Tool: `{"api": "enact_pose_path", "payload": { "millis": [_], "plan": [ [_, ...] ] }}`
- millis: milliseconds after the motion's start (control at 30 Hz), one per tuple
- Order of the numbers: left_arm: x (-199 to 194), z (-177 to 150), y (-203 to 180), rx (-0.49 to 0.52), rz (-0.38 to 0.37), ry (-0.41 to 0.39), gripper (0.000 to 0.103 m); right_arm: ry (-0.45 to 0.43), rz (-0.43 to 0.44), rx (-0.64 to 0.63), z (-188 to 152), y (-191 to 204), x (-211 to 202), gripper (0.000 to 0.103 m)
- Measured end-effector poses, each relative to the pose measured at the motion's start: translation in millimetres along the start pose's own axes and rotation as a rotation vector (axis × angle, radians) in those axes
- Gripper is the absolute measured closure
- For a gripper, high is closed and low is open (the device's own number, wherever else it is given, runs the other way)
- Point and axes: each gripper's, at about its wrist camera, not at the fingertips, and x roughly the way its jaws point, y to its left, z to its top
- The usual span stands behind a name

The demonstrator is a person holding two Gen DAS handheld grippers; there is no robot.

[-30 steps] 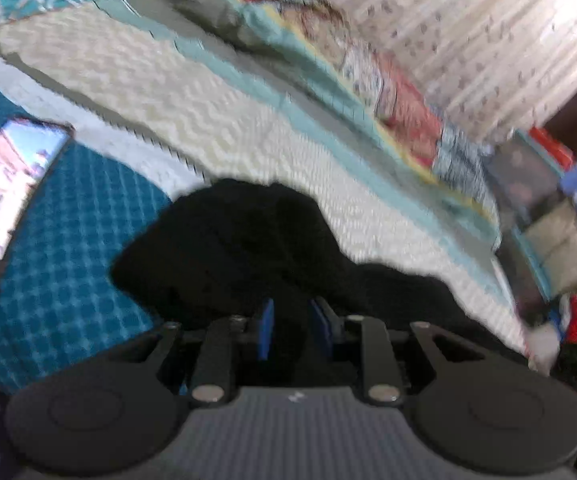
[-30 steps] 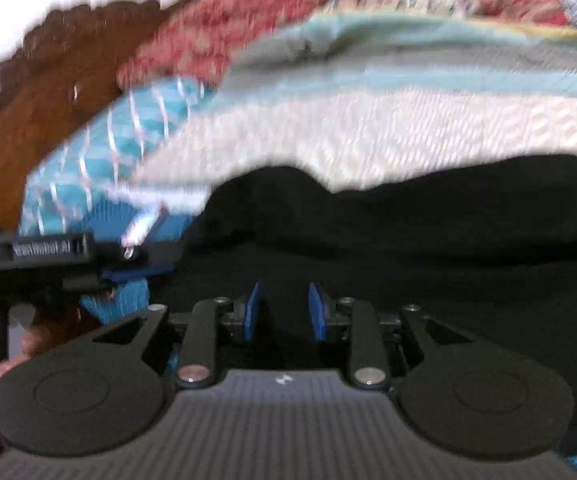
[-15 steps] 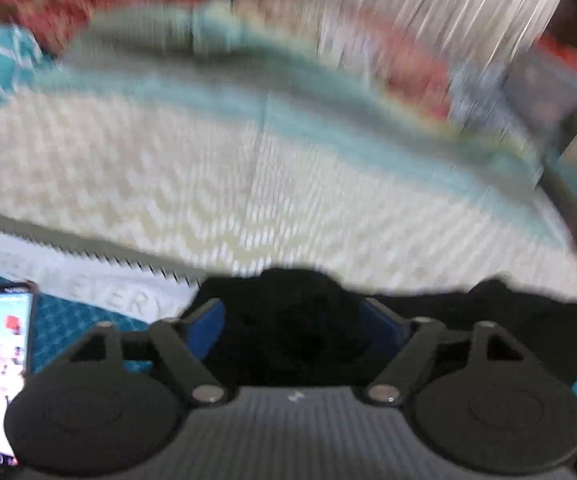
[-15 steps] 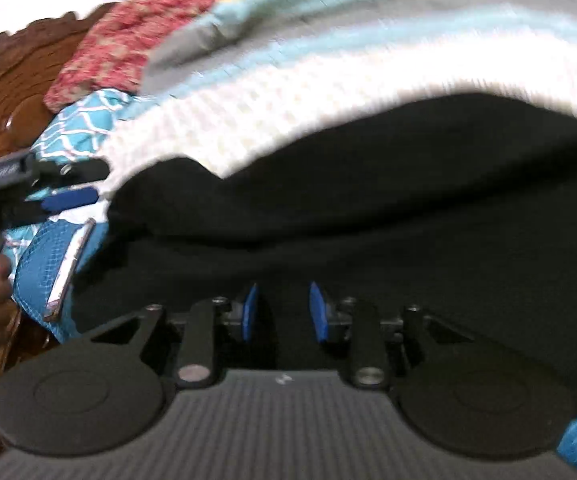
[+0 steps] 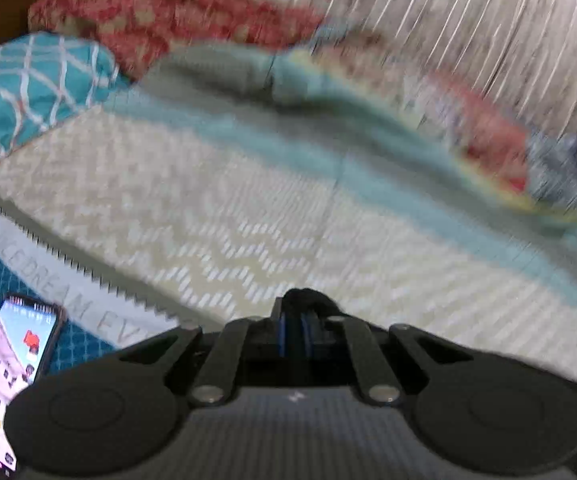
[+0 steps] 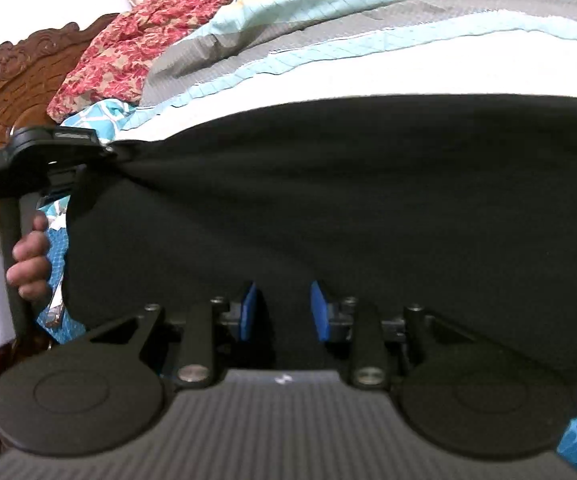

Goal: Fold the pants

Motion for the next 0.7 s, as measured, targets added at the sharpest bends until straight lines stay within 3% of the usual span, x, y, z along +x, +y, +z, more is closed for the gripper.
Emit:
{"api": "enact_pose_path", "payload": {
  "millis": [100, 200, 267, 300, 433, 567, 700],
  "plan": [
    [21, -9, 4, -0.008, 0.021, 0.023, 0.091, 0.045, -0.037, -0.025, -4, 1, 11, 0.069],
    [31, -8, 10, -0.04, 0.053, 0.061, 0.074, 0.044, -0.028, -0.016, -5, -2, 9, 0.069],
    [27, -5, 13, -0.063, 0.061, 0.067, 0.056, 0.051, -0.023, -0.012, -4, -4, 7, 0.069],
    [23, -6, 14, -0.069, 0.064, 0.066, 0.053, 0.052, -0.022, -0.011, -3, -3, 8, 0.069],
    [-11, -10, 22, -0.098, -0.018, 0.052, 0.049, 0.043, -0.024, -0.017, 0, 0, 7, 0.069],
    [-58, -30, 21, -0.02, -0.101, -0.014, 0.042, -0.037, 0.003, -0.035, 4, 8, -3, 0.067],
    [-88, -53, 32, 0.02, -0.175, -0.01, 0.041, -0.074, 0.035, -0.123, 4, 26, -12, 0.067]
  ]
}}
